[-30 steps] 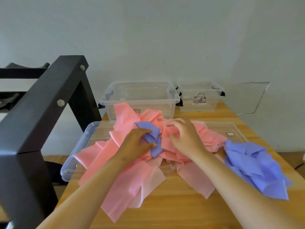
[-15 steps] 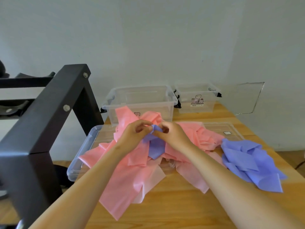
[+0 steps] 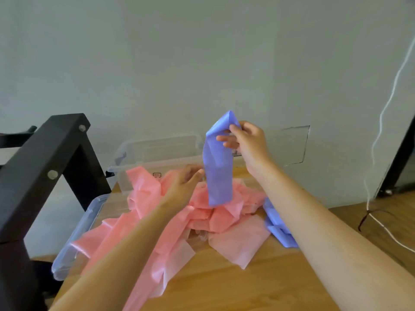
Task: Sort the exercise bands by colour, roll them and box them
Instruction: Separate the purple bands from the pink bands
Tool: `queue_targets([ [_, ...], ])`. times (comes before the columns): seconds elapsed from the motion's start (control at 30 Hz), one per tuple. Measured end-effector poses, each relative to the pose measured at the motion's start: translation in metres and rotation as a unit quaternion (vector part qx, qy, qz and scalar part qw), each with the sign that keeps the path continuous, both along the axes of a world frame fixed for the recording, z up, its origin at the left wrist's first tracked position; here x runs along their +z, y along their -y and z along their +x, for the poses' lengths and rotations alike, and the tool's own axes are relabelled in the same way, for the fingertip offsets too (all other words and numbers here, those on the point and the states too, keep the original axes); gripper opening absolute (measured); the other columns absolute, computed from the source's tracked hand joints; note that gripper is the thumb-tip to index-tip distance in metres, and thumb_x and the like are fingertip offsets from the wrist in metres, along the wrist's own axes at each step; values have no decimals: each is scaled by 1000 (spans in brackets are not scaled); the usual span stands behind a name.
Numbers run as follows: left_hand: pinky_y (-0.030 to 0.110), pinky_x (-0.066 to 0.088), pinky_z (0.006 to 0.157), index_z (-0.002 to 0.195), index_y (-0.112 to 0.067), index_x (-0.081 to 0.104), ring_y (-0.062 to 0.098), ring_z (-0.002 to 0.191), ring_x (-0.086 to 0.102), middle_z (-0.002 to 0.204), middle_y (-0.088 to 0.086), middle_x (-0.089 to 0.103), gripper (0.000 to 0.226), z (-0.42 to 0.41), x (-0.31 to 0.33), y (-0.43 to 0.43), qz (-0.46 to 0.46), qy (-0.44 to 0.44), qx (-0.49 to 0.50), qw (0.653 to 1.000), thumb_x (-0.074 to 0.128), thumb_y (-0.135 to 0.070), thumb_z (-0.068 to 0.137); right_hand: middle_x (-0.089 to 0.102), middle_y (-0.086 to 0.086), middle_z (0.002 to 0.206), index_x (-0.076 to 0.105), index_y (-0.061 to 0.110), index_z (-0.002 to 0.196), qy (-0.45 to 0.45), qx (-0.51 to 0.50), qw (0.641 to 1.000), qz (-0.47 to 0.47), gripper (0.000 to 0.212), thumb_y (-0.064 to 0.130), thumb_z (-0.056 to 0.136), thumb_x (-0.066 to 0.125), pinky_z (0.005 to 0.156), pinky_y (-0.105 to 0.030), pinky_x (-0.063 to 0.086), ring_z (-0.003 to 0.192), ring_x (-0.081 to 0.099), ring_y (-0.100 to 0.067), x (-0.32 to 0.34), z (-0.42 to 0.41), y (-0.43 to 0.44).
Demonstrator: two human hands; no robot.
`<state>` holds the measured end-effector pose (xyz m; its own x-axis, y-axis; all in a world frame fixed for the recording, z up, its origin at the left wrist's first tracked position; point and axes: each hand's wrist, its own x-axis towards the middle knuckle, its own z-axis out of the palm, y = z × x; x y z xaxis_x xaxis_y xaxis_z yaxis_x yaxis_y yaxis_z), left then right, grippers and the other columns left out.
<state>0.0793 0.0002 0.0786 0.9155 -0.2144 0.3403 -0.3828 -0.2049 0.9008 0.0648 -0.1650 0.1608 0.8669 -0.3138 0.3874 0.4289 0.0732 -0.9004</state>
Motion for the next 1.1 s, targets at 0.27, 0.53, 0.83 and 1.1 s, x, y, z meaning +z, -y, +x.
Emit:
queue_targets([
  [0.27, 12, 44, 84, 119, -7, 59, 11, 101, 53, 108, 0, 59, 23, 8, -11, 60, 64, -5, -49, 997, 55, -14, 98, 69, 6, 74, 66, 17, 81, 61, -133, 987, -73, 19, 3, 90, 54, 70, -26, 57, 75, 69, -6, 10, -34, 67],
  [0.53, 19, 32, 91, 131, -22, 56, 11, 122, 46, 136, -4, 52, 39, 3, -45, 91, 197, -54, -100, 974, 64, -23, 92, 51, -1, 49, 52, 13, 60, -180, -193, 945, -192, 23, 8, 81, 56, 56, -31, 39, 47, 44, -20, -55, -31, 133],
  [0.83, 31, 13, 119, 150, -32, 30, 16, 148, 16, 159, -8, 23, 95, 5, -79, 105, 448, -15, -151, 881, 75, -57, 69, 62, -8, 95, 64, 17, 96, -424, -96, 761, -481, 13, 16, 83, 65, 73, -30, 46, 86, 60, -26, -118, -49, 167],
  [1.1, 31, 13, 114, 141, -35, 44, 16, 143, 19, 153, -11, 30, 93, 3, -103, 100, 436, 31, -101, 894, 64, -71, 58, 55, 0, 132, 62, 23, 125, -217, -74, 828, -513, 36, 17, 89, 63, 98, -29, 40, 127, 47, -19, -118, -51, 146],
])
